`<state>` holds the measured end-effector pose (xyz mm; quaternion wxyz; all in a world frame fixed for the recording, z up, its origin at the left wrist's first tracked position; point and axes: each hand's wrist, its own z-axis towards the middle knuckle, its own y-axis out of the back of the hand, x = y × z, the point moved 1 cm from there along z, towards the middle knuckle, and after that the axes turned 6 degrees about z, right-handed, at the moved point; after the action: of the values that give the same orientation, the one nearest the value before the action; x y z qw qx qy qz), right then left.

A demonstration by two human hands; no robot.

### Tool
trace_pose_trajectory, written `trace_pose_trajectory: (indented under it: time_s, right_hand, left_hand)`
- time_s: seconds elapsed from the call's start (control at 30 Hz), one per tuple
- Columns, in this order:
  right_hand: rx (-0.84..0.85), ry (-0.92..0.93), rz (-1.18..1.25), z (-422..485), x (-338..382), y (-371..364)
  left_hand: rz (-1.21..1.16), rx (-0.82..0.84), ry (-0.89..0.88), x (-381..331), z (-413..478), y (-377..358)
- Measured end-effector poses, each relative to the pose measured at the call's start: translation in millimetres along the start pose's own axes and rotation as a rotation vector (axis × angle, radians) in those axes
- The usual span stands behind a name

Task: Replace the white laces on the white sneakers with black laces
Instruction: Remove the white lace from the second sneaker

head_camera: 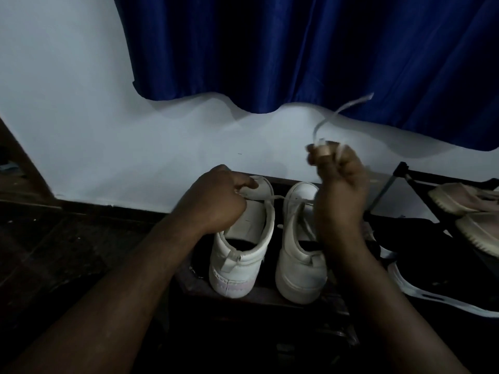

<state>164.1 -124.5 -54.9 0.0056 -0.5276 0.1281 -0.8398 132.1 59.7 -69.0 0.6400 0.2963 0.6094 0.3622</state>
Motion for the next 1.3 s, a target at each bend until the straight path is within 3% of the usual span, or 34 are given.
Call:
trace_pose_trajectory:
  time_s: [0.1, 0.23, 0.37, 0.43, 0.53, 0.67, 0.73, 0.87, 1.0, 1.1, 1.2, 1.3]
  right_hand:
    - [0.224, -0.043, -0.096, -6, -5, -7]
    - [0.391, -0.023, -0.013, -12, 4, -7]
    - [0.429, 0.155, -0.142, -18, 8, -4]
    - [0.381, 0.112, -0.181, -13, 3, -5]
    - [0.239, -0.101, -0.144, -7, -5, -6]
    - [0.16, -0.146, -0.327, -2, -10, -4]
    - [0.155, -0.11, -0.379, -3, -10, -2]
    - [0.134, 0.138, -0.605, -8, -5, -3]
    - [0.127, 0.257, -0.691, -12, -2, -3]
    - [0.306, 0.292, -0.671, -13, -2, -6]
    - [0.572, 0.132, -0.754, -15, -7, -12]
    - [0.578, 0.059, -0.77, -13, -7, -12]
  left_hand:
    - [0.125, 0.087, -0.106, -9, 2, 0]
    - [0.295, 0.019, -0.166, -14, 3, -3]
    - [0.418, 0.006, -0.233, -20, 3, -4]
    - [0.419, 0.014, -0.223, -20, 3, -6]
    - [0.333, -0.019, -0.177, -15, 2, -9]
    - [0.178, -0.174, -0.208, -10, -3, -10]
    - [0.168, -0.254, -0.244, -9, -6, -9]
    - [0.114, -0.386, -0.307, -16, -10, -2]
    - [-0.091, -0.429, -0.237, -20, -10, 7]
    - [-0.216, -0.45, -0.201, -25, -9, 13]
    - [-0.299, -0.455, -0.162, -28, -6, 15]
    - [-0.394, -0.392, -0.123, -29, -5, 13]
